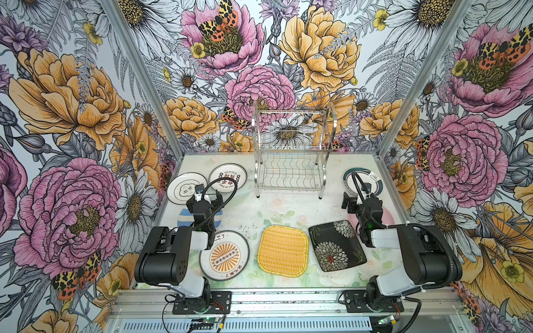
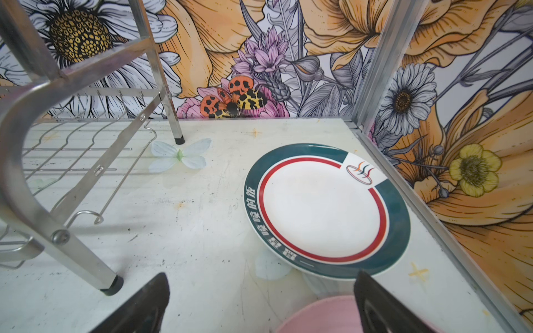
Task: Load plates into a dish rack
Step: Rotate the dish rack at the top-center of the table.
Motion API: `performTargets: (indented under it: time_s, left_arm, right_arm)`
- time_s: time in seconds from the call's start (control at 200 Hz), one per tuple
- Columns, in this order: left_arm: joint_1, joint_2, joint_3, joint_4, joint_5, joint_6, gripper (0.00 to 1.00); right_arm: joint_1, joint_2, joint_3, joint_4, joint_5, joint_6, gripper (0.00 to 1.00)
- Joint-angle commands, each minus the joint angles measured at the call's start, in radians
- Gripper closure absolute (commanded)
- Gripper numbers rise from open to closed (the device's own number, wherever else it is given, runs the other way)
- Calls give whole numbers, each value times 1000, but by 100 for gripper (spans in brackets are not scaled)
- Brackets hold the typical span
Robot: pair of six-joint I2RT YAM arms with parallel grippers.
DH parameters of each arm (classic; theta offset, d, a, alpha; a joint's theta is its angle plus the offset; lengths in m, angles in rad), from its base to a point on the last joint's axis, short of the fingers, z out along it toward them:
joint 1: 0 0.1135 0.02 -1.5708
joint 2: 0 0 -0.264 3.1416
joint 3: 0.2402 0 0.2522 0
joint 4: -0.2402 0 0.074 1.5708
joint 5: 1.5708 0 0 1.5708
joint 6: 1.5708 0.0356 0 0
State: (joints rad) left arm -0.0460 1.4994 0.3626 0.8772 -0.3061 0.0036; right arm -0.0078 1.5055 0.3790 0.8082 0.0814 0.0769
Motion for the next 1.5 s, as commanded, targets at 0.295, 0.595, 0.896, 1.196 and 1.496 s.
performTargets:
  time_s: [0.295, 0.595, 0.896, 1.196, 1.496]
  left_arm:
    - [-128, -231, 249, -525, 90, -63, 2]
    - [-244, -62, 393, -515, 307, -165, 9]
    - [-312, 143, 521, -411, 348, -202, 17]
    - [-328, 243, 577, -393, 317, -231, 32]
    - [-332, 289, 600, -392, 335, -248, 49]
  right_arm:
    - [98, -224, 231, -531, -7, 89, 0]
    - [141, -178, 332, -533, -180, 211, 0]
    - [190, -18, 400, -399, -209, 247, 4]
    - [200, 83, 446, -310, -220, 276, 14]
    - [208, 167, 498, -293, -221, 277, 29]
